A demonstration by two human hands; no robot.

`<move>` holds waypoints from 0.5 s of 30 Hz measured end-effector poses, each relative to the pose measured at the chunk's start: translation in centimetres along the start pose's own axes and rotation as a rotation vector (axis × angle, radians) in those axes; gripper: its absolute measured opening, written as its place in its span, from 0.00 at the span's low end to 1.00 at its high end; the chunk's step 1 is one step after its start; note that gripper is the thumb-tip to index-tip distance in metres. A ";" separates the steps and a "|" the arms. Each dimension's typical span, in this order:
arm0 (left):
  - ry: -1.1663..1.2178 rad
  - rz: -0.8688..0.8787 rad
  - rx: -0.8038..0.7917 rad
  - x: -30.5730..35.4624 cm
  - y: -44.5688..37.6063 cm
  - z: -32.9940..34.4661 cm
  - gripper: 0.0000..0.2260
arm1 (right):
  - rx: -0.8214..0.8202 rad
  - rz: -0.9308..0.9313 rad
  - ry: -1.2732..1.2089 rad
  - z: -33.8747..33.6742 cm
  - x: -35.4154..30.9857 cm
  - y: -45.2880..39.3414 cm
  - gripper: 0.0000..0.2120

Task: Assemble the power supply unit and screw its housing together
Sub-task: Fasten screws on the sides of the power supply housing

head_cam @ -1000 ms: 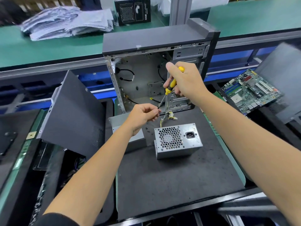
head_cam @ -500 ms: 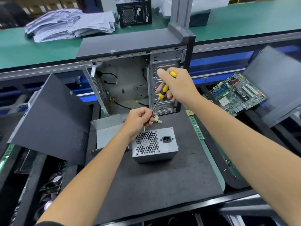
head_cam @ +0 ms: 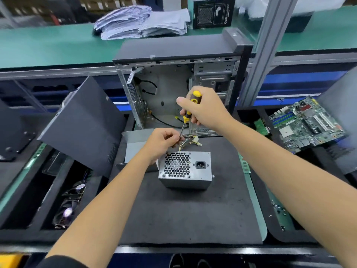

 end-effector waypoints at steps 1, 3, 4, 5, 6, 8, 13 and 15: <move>-0.002 -0.002 -0.004 0.0 0.0 0.1 0.12 | -0.008 -0.005 0.008 -0.1 0.1 -0.1 0.10; -0.019 0.008 0.003 0.1 0.1 0.0 0.10 | -0.028 -0.020 0.024 0.3 0.1 -0.6 0.10; -0.038 -0.001 0.000 -0.1 0.1 -0.1 0.09 | -0.037 -0.024 0.025 0.6 0.1 -0.7 0.10; -0.052 -0.020 -0.005 -0.5 0.2 -0.6 0.10 | -0.047 -0.028 0.021 1.2 0.1 -0.8 0.10; -0.063 -0.037 -0.010 -0.8 0.2 -0.6 0.11 | -0.055 -0.035 0.022 1.3 0.2 -0.7 0.10; -0.084 -0.051 -0.032 -1.0 0.1 -0.5 0.12 | -0.067 -0.057 0.056 1.4 0.6 -0.5 0.11; -0.134 -0.010 -0.028 -0.5 0.4 0.0 0.13 | -0.062 -0.099 0.117 1.2 0.1 0.8 0.12; -0.138 -0.020 -0.041 -0.6 0.6 0.3 0.13 | -0.064 -0.106 0.142 1.1 0.2 1.3 0.12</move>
Point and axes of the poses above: each hand's wrist, its own y-axis away from the middle knuckle, its own z-axis out of the palm, x = y × z, the point moved 3 cm from there along -y, towards the middle knuckle, and after that the axes turned 8 degrees about -z, right-handed, at the moved point
